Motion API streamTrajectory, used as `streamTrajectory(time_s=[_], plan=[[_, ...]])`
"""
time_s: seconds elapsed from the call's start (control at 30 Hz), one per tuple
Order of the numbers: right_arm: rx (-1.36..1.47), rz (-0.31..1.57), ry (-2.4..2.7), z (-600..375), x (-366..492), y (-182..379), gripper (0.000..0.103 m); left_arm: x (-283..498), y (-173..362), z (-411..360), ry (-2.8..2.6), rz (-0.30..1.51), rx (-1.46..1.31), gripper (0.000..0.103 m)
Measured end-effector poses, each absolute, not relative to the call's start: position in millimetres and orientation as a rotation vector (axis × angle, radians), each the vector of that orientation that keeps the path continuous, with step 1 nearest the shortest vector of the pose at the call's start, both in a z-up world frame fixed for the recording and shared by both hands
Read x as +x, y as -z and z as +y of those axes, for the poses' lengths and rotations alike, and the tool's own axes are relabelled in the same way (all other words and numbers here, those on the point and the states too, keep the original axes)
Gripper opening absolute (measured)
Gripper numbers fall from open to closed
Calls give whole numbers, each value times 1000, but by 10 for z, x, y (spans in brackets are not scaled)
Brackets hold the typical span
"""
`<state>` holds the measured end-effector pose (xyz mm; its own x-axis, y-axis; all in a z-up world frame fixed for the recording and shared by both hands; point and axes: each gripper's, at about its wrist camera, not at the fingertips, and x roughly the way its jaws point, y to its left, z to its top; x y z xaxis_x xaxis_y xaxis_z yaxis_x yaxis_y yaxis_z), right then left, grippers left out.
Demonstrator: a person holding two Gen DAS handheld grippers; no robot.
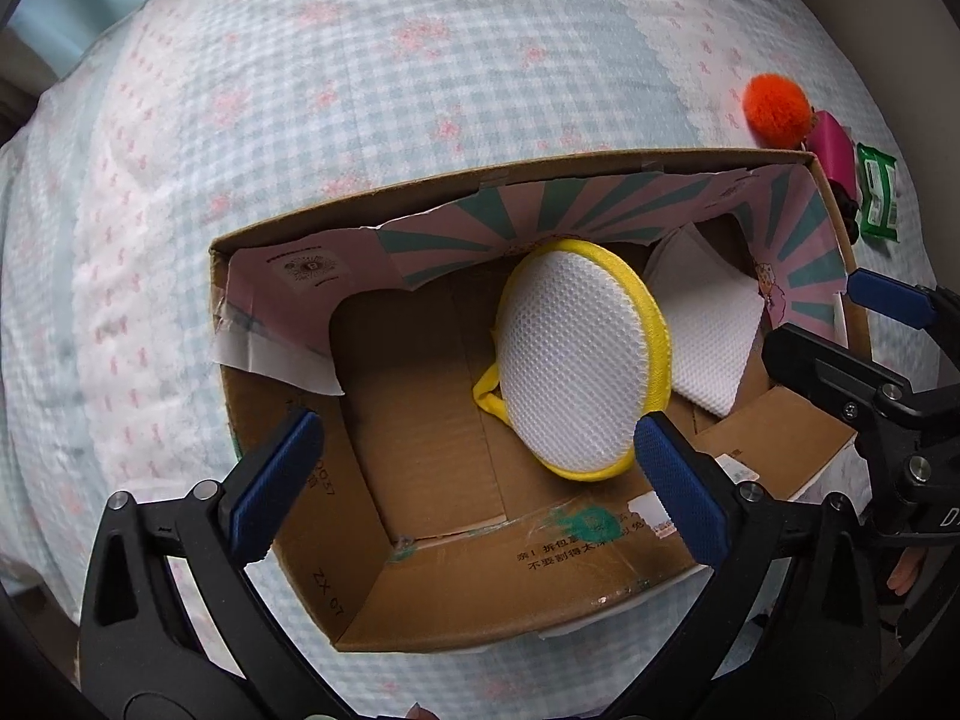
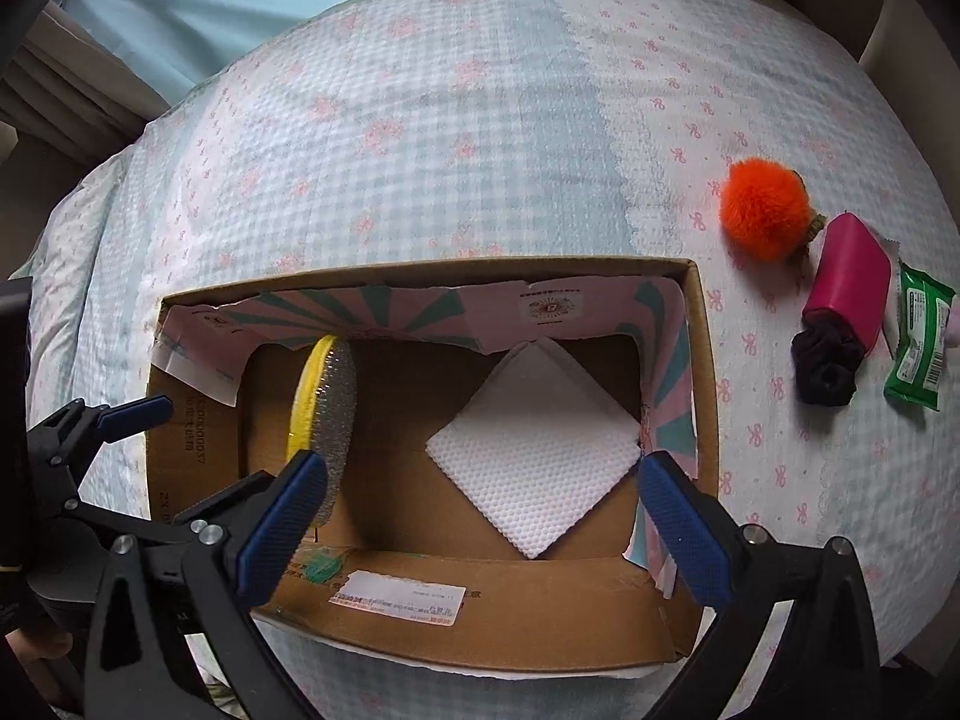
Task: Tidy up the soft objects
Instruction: 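Carry both items to the cardboard box and release them inside, then withdraw both tools from the box and move back to the items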
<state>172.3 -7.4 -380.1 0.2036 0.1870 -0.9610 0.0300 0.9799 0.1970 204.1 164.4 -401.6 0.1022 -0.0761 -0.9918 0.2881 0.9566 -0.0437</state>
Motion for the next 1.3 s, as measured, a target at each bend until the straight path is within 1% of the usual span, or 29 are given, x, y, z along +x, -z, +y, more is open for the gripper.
streamTrajectory(time_s=[0.17,0.3,0.5,0.73,0.9,1.13,1.3], plan=[[181,1343,-105,-81,1662,3636,103,1972,3892,1663,267,1431,174,103],[176,1311,-94,-102,1578,3367,103,1899,3666,1689,259,1403,171,103],[162,1217,-87,-102,1392,2732,103,1738,3102,1792,223,1323,159,103],[70,1087,-32,-188,1032,1944,103,1481,2346,1959,226,1206,88,103],[-14,978,96,-478,719,1503,103,1296,1944,1805,250,1111,106,103],[91,944,177,-1231,497,1297,103,1104,1601,1304,296,1003,129,103],[136,951,188,-1851,481,1382,103,1058,1541,789,309,985,113,103]])
